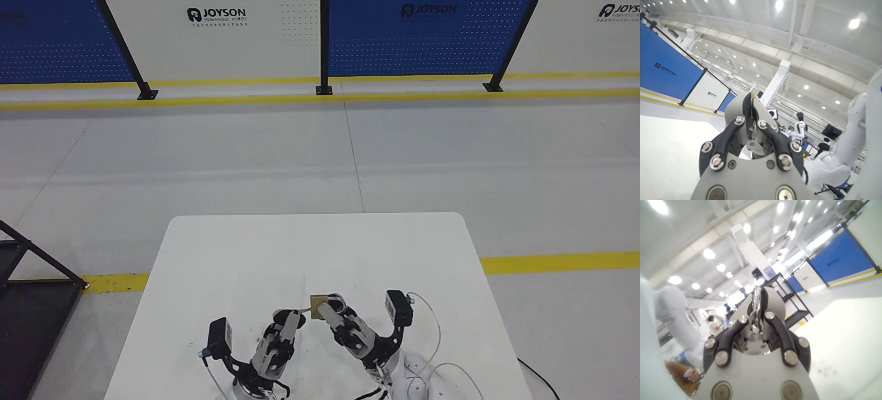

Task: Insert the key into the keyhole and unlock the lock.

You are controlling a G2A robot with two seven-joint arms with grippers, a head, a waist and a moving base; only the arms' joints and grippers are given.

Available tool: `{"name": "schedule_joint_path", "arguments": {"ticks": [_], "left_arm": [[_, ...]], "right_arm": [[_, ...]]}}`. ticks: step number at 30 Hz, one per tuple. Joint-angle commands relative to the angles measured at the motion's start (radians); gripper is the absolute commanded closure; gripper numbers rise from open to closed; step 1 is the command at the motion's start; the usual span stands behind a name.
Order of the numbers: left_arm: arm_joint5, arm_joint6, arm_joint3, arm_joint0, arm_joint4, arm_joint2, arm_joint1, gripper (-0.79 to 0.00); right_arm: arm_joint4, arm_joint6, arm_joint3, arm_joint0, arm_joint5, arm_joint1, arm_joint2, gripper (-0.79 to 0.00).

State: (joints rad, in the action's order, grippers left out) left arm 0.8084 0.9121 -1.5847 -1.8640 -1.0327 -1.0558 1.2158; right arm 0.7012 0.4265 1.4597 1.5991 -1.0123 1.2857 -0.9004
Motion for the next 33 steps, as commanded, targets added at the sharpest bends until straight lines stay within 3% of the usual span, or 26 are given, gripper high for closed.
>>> {"name": "schedule_joint_path", "arguments": {"ticks": [1,17,19,20,21,26,33], "left_arm": [[0.000,-0.001,0.000,0.000,-0.001,0.000,0.000,0.000],[0.011,-0.021,0.001,-0.005,-0.002,-0.006,-0.003,0.000],[0.013,-0.022,0.002,-0.004,-0.003,-0.005,-0.003,-0.117],[0.012,-0.022,0.003,-0.004,-0.003,-0.006,-0.003,-0.234],[0.012,-0.022,0.003,-0.004,-0.004,-0.006,-0.003,-0.299],[0.019,-0.017,0.005,-0.007,-0.006,-0.012,-0.005,-0.329],[0.034,-0.012,0.005,-0.014,-0.018,-0.028,-0.010,-0.252]], "right_arm": [[0.002,-0.001,-0.001,-0.001,0.000,0.000,0.001,0.000],[0.023,-0.024,-0.009,-0.008,0.000,-0.006,0.009,0.000],[0.027,-0.022,-0.010,-0.007,0.000,-0.006,0.008,0.000],[0.028,-0.020,-0.010,-0.006,0.000,-0.006,0.008,0.000],[0.028,-0.018,-0.010,-0.005,0.000,-0.006,0.007,0.000],[0.029,-0.012,-0.010,-0.004,0.000,-0.006,0.006,0.000],[0.022,-0.008,-0.009,-0.004,0.000,-0.008,-0.002,0.000]]}}
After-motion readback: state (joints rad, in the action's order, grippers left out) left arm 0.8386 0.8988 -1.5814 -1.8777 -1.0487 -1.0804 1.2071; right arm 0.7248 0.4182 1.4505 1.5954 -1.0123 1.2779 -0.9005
